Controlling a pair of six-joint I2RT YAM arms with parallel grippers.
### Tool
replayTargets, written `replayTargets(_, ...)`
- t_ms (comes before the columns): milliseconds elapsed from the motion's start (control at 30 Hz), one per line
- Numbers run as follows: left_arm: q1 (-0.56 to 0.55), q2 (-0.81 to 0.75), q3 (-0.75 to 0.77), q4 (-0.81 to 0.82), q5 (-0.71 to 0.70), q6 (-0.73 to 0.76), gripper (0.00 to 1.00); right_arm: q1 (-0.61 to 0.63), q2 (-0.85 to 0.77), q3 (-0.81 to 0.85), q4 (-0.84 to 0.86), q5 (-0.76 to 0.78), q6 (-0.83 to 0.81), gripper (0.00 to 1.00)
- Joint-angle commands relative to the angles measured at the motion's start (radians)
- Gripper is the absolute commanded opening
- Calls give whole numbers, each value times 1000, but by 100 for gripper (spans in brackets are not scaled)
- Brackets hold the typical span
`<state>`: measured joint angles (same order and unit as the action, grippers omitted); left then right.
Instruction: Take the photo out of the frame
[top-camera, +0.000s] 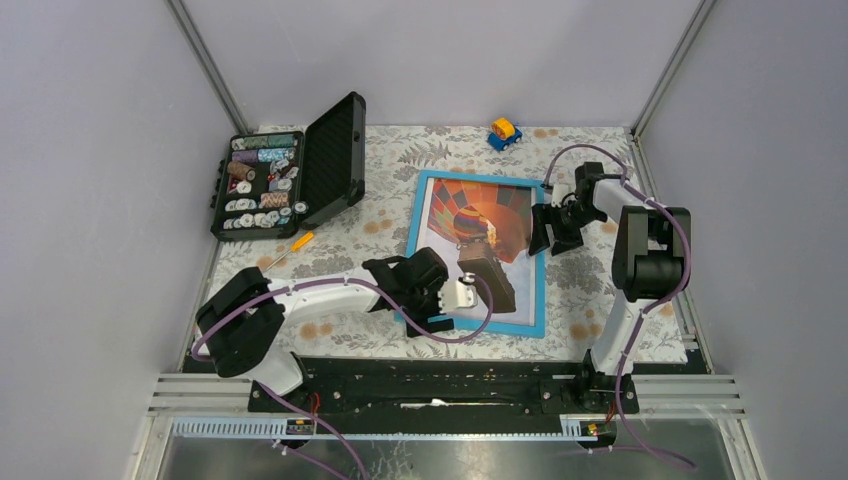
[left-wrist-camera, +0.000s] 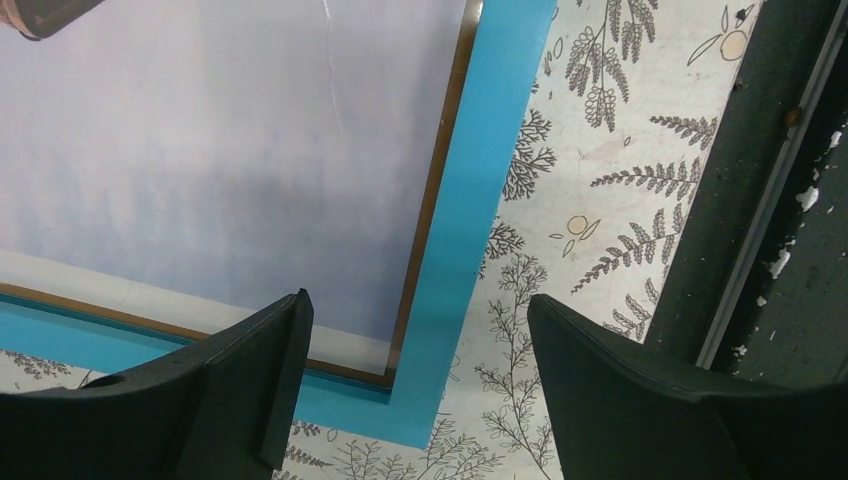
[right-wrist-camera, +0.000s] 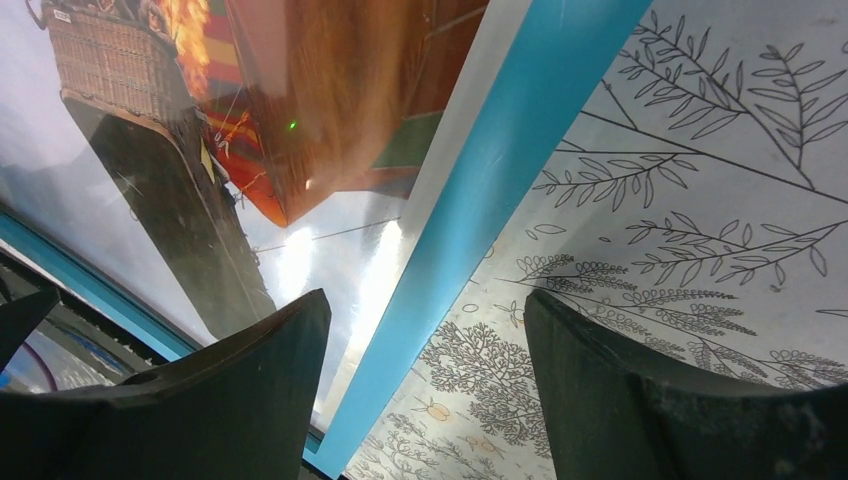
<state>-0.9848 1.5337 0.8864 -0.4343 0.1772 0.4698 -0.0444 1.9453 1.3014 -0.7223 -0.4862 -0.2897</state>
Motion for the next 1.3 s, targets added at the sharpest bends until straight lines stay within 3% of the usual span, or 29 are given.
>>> replayTargets(0, -2, 1, 43, 47, -11, 0, 85, 9, -28, -19, 12, -2, 26, 76)
replayTargets(467, -7, 66, 23, 95, 2, 39, 76, 30, -31, -34, 10, -9, 53, 61)
replayTargets(667, -18, 109, 35, 98, 4, 48, 71, 30, -39, -6, -11, -8, 52, 48)
replayTargets(800, -25, 115, 48, 96, 5, 49, 64, 31, -46, 11, -28, -5, 49, 44)
replayTargets(1067, -28, 69, 58, 79, 26, 41, 40, 30, -68, 33, -45, -36, 45, 34)
replayTargets(1267, -28, 38, 49, 76, 22, 42, 33, 30, -74, 57, -55, -64, 50, 29)
